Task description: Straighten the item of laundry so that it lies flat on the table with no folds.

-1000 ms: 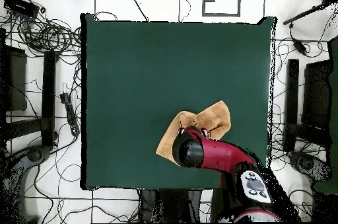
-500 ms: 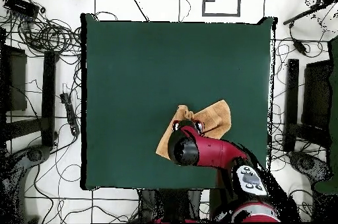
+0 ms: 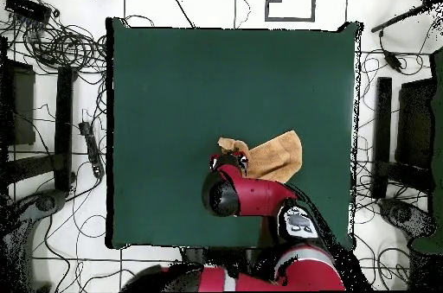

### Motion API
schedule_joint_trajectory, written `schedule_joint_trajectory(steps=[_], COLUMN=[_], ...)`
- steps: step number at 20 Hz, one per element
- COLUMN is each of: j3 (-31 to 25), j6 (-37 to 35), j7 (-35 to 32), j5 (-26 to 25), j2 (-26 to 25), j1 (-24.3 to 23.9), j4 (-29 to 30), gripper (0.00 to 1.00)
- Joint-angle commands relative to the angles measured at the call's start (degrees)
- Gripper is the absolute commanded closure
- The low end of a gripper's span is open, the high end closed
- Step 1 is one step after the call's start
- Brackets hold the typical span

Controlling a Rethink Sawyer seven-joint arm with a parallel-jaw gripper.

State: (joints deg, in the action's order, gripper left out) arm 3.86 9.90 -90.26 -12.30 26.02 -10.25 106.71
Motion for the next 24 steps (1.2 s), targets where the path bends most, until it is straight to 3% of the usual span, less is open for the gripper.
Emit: schedule_joint_trajectory(steps=[1,11,24], j3=[-1.67,2.38,4.76], j6=[7.18,8.45,5.24], j7=[-11.01,-6.89,-2.93], j5=[3.33,1.92,-5.28], j2=[-5.55,-6.60,-5.78], j1=[2.94,4.21,2.53], j4=[-6.65,-10.43,-15.12], gripper=[1.00,1.00,1.00])
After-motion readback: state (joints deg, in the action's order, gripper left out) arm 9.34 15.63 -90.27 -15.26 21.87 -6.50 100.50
